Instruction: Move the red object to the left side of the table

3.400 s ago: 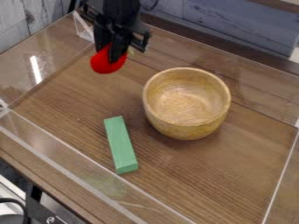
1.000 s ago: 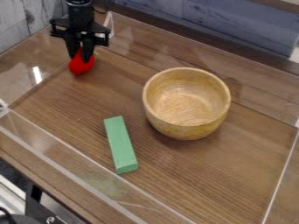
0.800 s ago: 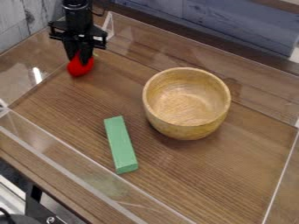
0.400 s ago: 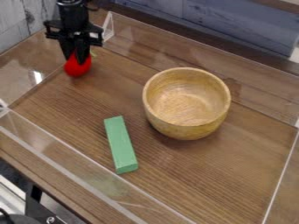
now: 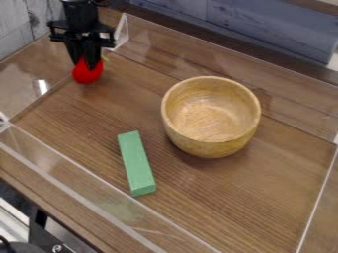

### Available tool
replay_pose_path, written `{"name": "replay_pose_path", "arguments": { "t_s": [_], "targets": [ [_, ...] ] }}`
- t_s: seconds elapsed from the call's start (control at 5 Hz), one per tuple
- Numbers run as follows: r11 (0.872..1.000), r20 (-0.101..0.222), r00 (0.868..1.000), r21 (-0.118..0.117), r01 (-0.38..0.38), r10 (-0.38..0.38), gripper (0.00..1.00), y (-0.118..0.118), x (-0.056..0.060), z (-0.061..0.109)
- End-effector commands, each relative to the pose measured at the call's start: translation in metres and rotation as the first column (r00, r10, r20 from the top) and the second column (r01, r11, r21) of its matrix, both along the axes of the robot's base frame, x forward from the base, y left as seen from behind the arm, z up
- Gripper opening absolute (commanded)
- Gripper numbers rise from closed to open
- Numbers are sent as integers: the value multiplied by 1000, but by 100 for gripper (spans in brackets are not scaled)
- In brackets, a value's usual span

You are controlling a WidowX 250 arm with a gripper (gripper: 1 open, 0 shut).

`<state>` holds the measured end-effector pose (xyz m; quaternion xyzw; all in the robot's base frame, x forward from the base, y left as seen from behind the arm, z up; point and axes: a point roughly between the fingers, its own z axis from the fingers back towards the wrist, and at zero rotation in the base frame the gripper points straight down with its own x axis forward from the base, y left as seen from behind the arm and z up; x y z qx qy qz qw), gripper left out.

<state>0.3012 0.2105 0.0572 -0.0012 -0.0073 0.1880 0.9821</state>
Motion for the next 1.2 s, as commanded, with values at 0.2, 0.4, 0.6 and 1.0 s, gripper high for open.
{"name": "replay_pose_path", "arguments": {
  "t_s": [0.2, 0.4, 0.6, 1.0],
  "targets": [
    [999, 91, 996, 39, -1, -3, 0, 2, 21, 31],
    [1000, 93, 996, 30, 7, -9, 0, 1, 28, 27],
    [1000, 93, 996, 22, -16, 14, 0, 1, 32, 18],
    [996, 95, 991, 6, -91, 90, 0, 2, 34, 18]
  ]
}}
